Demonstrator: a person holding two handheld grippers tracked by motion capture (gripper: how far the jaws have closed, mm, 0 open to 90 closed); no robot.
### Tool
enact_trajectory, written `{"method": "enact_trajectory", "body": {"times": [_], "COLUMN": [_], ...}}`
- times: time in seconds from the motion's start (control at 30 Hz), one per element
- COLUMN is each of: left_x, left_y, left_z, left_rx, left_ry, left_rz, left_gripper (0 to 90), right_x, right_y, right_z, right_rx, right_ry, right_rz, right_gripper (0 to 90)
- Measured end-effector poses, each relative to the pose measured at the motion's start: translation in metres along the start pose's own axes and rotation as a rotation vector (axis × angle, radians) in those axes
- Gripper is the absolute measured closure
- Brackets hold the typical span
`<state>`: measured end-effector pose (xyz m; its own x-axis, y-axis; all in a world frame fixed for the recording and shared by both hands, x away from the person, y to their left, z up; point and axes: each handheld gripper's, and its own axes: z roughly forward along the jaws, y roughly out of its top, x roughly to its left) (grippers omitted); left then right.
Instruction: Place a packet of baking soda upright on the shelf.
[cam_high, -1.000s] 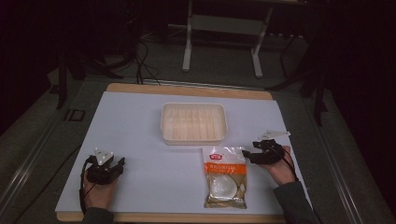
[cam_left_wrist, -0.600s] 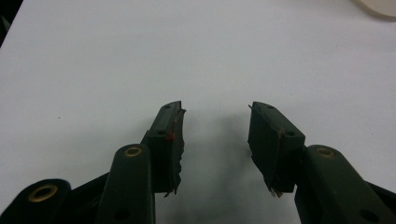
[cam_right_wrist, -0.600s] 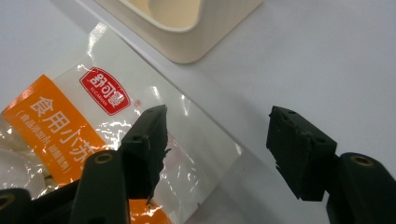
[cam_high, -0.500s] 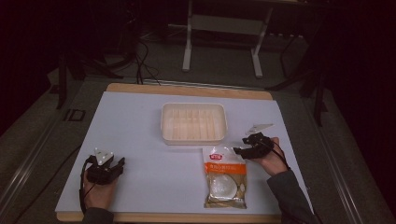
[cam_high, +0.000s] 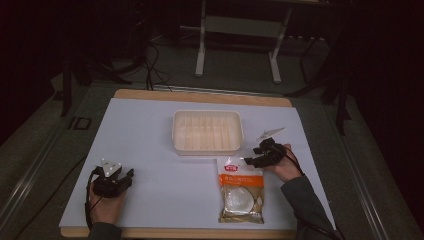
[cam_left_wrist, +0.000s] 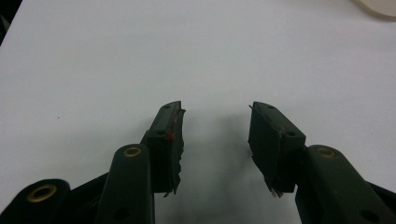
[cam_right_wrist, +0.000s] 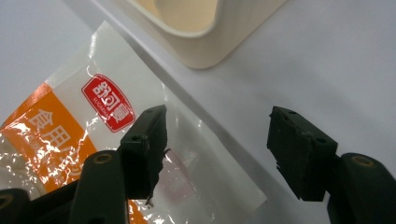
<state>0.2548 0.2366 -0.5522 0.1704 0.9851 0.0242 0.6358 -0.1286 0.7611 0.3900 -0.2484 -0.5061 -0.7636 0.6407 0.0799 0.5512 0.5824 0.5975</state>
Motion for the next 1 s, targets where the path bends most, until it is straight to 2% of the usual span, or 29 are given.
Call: {"method": "enact_trajectory", "body": {"times": [0.23,0.37,0.5,0.73,0.87,1.0], "left_x": [0.0,0.0,-0.001,-0.001,-0.001,-0.001], "left_y": [0.0,0.0,0.0,0.0,0.0,0.0], "left_z": [0.0,0.0,0.0,0.0,0.001,0.001], "left_rx": [0.003,0.004,0.003,0.003,0.004,0.005], "left_ry": [0.001,0.003,0.003,0.005,0.006,0.007], "left_rz": [0.003,0.005,0.005,0.006,0.007,0.007], "left_gripper": [54.2,54.2,54.1,54.0,54.0,53.9], "right_x": [-0.006,-0.008,-0.008,-0.006,-0.002,0.002], "right_y": [-0.006,-0.008,-0.009,-0.012,-0.01,-0.006], "right_z": [0.005,0.005,0.005,0.001,-0.005,-0.004], "right_rx": [0.041,0.053,0.07,0.072,0.056,0.069], "right_ry": [0.023,0.077,0.12,0.197,0.23,0.232], "right_rz": [0.021,0.044,0.047,0.027,-0.007,-0.036], "right_gripper": [41.5,42.8,46.3,54.2,56.0,56.0]}}
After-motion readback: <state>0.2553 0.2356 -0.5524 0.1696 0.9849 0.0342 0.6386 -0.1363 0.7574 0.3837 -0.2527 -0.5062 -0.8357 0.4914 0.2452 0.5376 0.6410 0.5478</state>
